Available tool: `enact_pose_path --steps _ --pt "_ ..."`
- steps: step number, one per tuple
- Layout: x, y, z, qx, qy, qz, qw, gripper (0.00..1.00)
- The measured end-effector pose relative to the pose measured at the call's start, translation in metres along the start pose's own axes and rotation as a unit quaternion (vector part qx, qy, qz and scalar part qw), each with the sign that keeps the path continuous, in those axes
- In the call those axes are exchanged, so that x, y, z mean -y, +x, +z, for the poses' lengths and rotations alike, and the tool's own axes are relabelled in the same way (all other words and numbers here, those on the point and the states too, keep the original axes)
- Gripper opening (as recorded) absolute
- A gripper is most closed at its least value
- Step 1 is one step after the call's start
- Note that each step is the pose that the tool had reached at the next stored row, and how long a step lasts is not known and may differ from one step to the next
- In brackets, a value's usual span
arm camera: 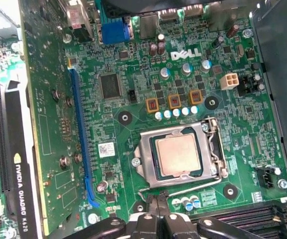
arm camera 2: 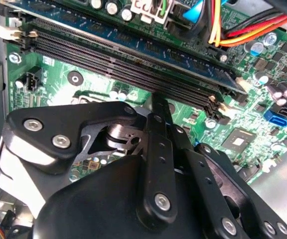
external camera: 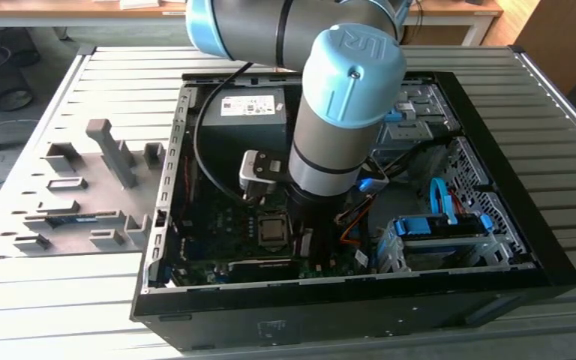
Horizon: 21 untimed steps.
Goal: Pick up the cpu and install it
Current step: 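Install the first cpu locking lever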
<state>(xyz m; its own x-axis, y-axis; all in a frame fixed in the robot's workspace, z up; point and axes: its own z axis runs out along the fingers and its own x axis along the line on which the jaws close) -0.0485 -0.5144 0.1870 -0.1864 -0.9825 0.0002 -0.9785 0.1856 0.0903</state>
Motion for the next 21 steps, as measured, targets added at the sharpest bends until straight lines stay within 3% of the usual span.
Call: enact_pose_path --steps 7,14,21 --pt "0.0018 -0.0004 0.0004 0.0001 0.0003 0.0 1.0 0.1" --pt "0.0004 -0.0003 -0.0103 0.0004 0.0022 0.0 1.0 0.1" --pt "-0.0024 -0.0003 -0.039 0.0004 0.0026 0.0 1.0 0.1"
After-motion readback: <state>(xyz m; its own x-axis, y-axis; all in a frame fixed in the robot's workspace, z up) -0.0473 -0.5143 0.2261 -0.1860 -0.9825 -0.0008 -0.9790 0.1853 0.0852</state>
